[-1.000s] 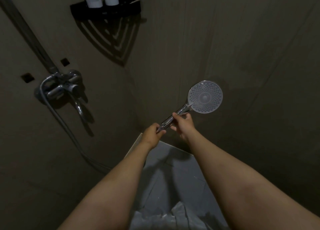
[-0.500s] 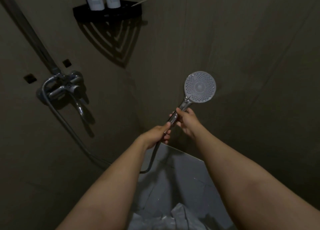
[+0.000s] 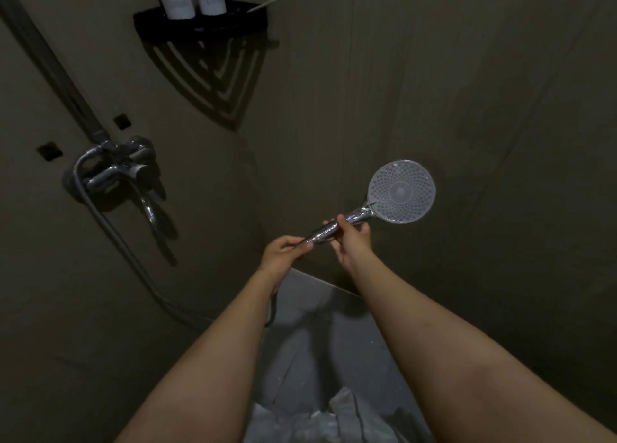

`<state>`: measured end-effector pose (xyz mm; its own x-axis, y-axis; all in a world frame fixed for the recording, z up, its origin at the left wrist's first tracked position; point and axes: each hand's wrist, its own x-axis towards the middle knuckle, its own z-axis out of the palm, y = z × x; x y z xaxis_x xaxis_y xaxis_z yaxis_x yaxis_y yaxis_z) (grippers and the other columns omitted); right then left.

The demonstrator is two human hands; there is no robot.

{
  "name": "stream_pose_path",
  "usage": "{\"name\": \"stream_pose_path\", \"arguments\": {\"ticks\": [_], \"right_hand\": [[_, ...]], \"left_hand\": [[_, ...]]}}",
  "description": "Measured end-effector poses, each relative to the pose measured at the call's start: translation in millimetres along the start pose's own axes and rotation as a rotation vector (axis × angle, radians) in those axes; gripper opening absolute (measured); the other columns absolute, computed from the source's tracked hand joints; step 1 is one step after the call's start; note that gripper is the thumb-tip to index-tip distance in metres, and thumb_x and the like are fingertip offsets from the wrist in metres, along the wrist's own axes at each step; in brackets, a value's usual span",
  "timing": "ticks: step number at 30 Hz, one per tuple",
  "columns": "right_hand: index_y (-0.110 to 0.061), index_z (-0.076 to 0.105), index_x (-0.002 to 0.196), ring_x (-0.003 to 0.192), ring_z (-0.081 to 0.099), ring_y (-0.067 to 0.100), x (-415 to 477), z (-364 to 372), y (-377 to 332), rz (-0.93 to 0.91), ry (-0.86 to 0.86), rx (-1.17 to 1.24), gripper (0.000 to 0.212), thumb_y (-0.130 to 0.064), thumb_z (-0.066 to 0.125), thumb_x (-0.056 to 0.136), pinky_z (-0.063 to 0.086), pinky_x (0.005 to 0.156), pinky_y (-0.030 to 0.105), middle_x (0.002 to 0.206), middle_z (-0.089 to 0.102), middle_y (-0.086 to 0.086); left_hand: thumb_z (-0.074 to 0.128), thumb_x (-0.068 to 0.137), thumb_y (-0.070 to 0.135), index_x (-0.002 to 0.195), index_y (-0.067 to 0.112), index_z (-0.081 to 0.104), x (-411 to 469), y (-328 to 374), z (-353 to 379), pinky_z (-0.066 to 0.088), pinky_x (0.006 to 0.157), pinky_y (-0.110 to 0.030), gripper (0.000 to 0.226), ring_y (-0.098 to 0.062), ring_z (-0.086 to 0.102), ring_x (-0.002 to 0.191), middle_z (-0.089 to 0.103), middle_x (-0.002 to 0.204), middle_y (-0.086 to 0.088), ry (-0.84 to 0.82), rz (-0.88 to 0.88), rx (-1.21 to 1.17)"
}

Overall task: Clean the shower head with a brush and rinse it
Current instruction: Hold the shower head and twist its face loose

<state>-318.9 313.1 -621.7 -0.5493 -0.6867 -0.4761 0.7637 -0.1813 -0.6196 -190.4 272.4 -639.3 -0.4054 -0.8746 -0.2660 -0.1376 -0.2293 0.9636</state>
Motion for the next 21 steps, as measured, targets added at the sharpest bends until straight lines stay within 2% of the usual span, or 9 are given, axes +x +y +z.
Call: {"name": "stream_pose_path", "arguments": {"ticks": [2, 4, 6, 8, 10, 12, 15, 18, 21], "right_hand": [[-0.011, 0.031, 0.139, 0.114, 0.058, 0.038, -1.6, 1.3, 0.3, 0.003, 0.005, 0.018, 0.052, 0.003, 0.050, 0.093, 0.048, 0.096, 0.048, 0.137, 0.048, 0.022], [-0.011, 0.031, 0.139, 0.110, 0.060, 0.037, -2.2, 2.7, -1.1, 0.004, -0.004, 0.024, 0.052, 0.003, 0.050, 0.093, 0.048, 0.096, 0.048, 0.136, 0.049, 0.022], [-0.012, 0.032, 0.139, 0.096, 0.064, 0.031, -2.9, 4.5, -2.1, 0.004, -0.026, 0.013, 0.052, 0.003, 0.050, 0.093, 0.049, 0.095, 0.048, 0.132, 0.051, 0.021], [-0.011, 0.033, 0.139, 0.084, 0.065, 0.026, -2.3, 5.7, -0.9, 0.000, -0.038, -0.013, 0.052, 0.003, 0.051, 0.092, 0.050, 0.092, 0.046, 0.126, 0.053, 0.020], [-0.010, 0.033, 0.139, 0.081, 0.065, 0.024, -3.2, 6.8, 1.7, 0.003, -0.040, -0.036, 0.052, 0.003, 0.051, 0.092, 0.051, 0.089, 0.044, 0.123, 0.054, 0.019], [-0.011, 0.033, 0.139, 0.085, 0.066, 0.026, -6.4, 7.1, 3.2, 0.004, -0.045, -0.047, 0.053, 0.003, 0.052, 0.092, 0.051, 0.088, 0.043, 0.126, 0.054, 0.020], [-0.013, 0.031, 0.141, 0.105, 0.063, 0.035, -9.3, 4.1, 3.1, 0.005, -0.025, -0.052, 0.056, 0.003, 0.052, 0.092, 0.050, 0.094, 0.045, 0.131, 0.052, 0.021], [-0.013, 0.031, 0.140, 0.088, 0.066, 0.029, -9.6, -0.2, 6.1, 0.000, -0.004, -0.088, 0.056, 0.003, 0.052, 0.091, 0.050, 0.094, 0.048, 0.122, 0.055, 0.018], [-0.013, 0.031, 0.140, 0.090, 0.065, 0.029, -10.4, -3.8, 9.1, 0.010, 0.023, -0.093, 0.055, 0.004, 0.052, 0.091, 0.051, 0.090, 0.045, 0.117, 0.055, 0.016]], "left_hand": [[0.065, 0.085, 0.003, 0.101, 0.004, 0.063, -1.0, 4.2, -1.8, 0.045, 0.055, -0.005, 0.016, 0.001, 0.060, 0.055, 0.063, 0.070, 0.001, -0.009, 0.008, -0.008], [0.062, 0.089, 0.013, 0.090, 0.007, 0.066, 1.1, 5.0, -4.7, 0.046, 0.058, -0.012, 0.007, -0.001, 0.058, 0.052, 0.062, 0.065, 0.001, -0.026, -0.019, 0.044], [0.058, 0.091, 0.029, 0.071, 0.014, 0.064, 3.9, 3.2, -7.6, 0.040, 0.062, -0.025, 0.026, -0.009, 0.052, 0.055, 0.061, 0.054, 0.006, -0.029, -0.060, 0.121], [0.052, 0.094, 0.037, 0.060, 0.016, 0.061, 3.9, 2.6, -8.4, 0.037, 0.063, -0.028, 0.041, -0.013, 0.049, 0.056, 0.059, 0.047, 0.006, -0.006, -0.081, 0.146], [0.046, 0.097, 0.036, 0.054, 0.015, 0.059, 3.6, 1.3, -8.8, 0.037, 0.064, -0.026, 0.049, -0.014, 0.050, 0.059, 0.061, 0.055, -0.001, 0.014, -0.073, 0.187], [0.045, 0.097, 0.036, 0.058, 0.013, 0.060, 0.7, 2.2, -9.5, 0.039, 0.064, -0.023, 0.048, -0.014, 0.052, 0.061, 0.062, 0.057, -0.003, 0.017, -0.071, 0.172], [0.054, 0.093, 0.034, 0.081, 0.011, 0.064, -3.0, -3.5, -13.2, 0.041, 0.056, -0.020, 0.028, -0.011, 0.052, 0.053, 0.064, 0.061, -0.002, -0.006, -0.116, 0.011], [0.068, 0.085, 0.018, 0.109, 0.005, 0.059, -8.0, -17.4, -14.6, 0.043, 0.053, -0.017, 0.029, -0.007, 0.059, 0.057, 0.064, 0.077, -0.006, -0.003, -0.123, -0.121], [0.075, 0.077, 0.013, 0.105, 0.014, 0.063, -11.4, -27.1, -16.1, 0.042, 0.061, -0.022, 0.031, -0.013, 0.052, 0.067, 0.064, 0.080, -0.004, -0.002, -0.118, -0.041]]}}
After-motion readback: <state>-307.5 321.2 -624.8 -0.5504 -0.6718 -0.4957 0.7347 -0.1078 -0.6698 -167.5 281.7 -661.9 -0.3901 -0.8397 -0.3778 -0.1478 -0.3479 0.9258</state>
